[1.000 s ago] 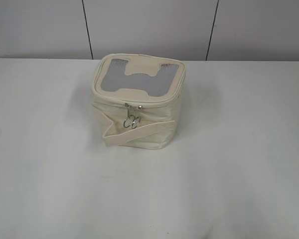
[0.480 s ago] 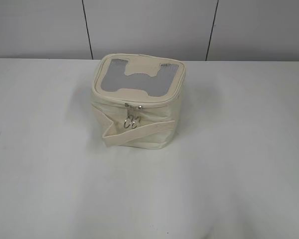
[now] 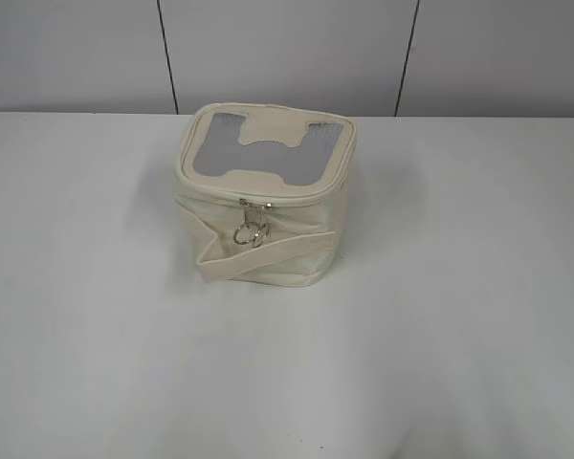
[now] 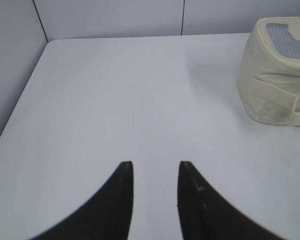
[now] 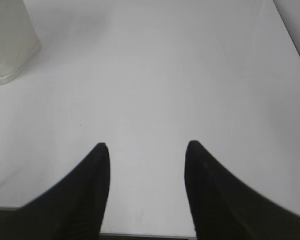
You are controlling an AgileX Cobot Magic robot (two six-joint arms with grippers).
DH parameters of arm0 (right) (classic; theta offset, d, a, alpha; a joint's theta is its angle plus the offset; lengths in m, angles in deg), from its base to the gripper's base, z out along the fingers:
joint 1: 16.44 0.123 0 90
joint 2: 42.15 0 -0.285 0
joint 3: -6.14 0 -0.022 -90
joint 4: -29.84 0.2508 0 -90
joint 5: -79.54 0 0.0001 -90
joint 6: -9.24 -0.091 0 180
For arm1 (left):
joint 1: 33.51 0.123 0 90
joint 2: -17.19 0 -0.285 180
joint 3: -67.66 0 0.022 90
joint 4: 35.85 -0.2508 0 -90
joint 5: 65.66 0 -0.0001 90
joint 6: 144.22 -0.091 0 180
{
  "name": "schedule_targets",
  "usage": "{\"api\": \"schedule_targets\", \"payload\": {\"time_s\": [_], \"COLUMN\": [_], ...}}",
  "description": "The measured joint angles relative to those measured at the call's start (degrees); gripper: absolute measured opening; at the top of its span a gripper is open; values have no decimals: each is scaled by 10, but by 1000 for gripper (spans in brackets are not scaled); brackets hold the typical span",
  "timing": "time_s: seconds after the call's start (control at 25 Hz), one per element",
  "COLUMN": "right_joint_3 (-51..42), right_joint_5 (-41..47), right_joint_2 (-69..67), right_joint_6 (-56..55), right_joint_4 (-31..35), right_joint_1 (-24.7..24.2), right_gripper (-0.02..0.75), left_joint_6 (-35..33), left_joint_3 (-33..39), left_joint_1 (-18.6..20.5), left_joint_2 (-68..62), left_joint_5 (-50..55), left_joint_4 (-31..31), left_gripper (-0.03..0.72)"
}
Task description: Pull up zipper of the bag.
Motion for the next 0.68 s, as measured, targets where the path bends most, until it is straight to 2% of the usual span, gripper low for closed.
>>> {"api": "schedule_targets", "payload": {"time_s": [0.68], "right_joint_3": [0], "right_joint_5": [-1], "right_joint_2": [0], "right_joint_6": [0], "right_joint_4": [0], "right_joint_1": [0], "right_gripper": [391], "left_joint_6": [0], "left_joint_3": [0], "left_joint_1": [1], "left_joint_2": [0], "left_joint_5": [0], "left_joint_4": [0], "left_gripper": [237]}}
